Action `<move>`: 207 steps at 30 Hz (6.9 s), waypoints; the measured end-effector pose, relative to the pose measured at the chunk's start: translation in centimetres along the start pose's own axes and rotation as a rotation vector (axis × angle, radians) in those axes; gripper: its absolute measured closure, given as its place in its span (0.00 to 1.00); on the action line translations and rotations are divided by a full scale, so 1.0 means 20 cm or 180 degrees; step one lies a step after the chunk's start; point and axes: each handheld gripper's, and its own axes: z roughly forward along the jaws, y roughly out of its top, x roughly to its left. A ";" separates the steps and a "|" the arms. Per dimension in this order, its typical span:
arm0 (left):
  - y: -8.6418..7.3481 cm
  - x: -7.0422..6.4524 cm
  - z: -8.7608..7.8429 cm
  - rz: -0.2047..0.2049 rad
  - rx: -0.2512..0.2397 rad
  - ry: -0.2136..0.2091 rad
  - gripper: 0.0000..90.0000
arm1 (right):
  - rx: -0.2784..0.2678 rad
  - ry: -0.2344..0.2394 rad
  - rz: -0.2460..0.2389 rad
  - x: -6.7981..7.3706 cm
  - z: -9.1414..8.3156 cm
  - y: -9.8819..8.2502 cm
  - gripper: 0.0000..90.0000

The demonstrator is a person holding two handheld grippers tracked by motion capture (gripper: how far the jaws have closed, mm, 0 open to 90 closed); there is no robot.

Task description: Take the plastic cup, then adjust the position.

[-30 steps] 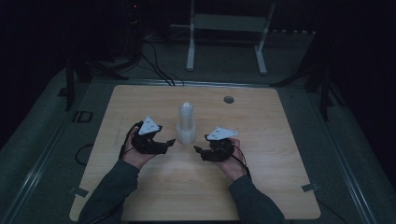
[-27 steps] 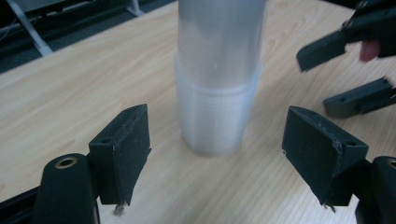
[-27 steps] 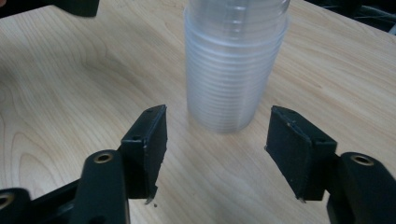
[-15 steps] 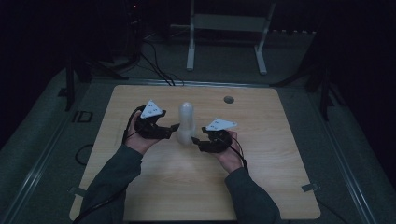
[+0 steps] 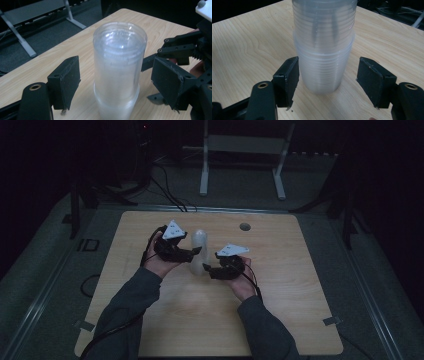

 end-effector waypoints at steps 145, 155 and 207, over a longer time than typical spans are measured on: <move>0.16 0.07 0.01 -0.0357 -0.0313 -0.0277 0.45 | -0.0177 0.0059 -0.0068 0.03 0.17 0.09 0.26; 0.19 0.09 -0.04 -0.0354 -0.0391 -0.0263 0.45 | -0.0157 0.0093 -0.0023 0.03 0.15 0.09 0.25; 0.36 0.06 -0.34 -0.0187 -0.0797 -0.0390 0.46 | -0.0198 0.0022 0.0109 -0.02 -0.08 0.05 0.23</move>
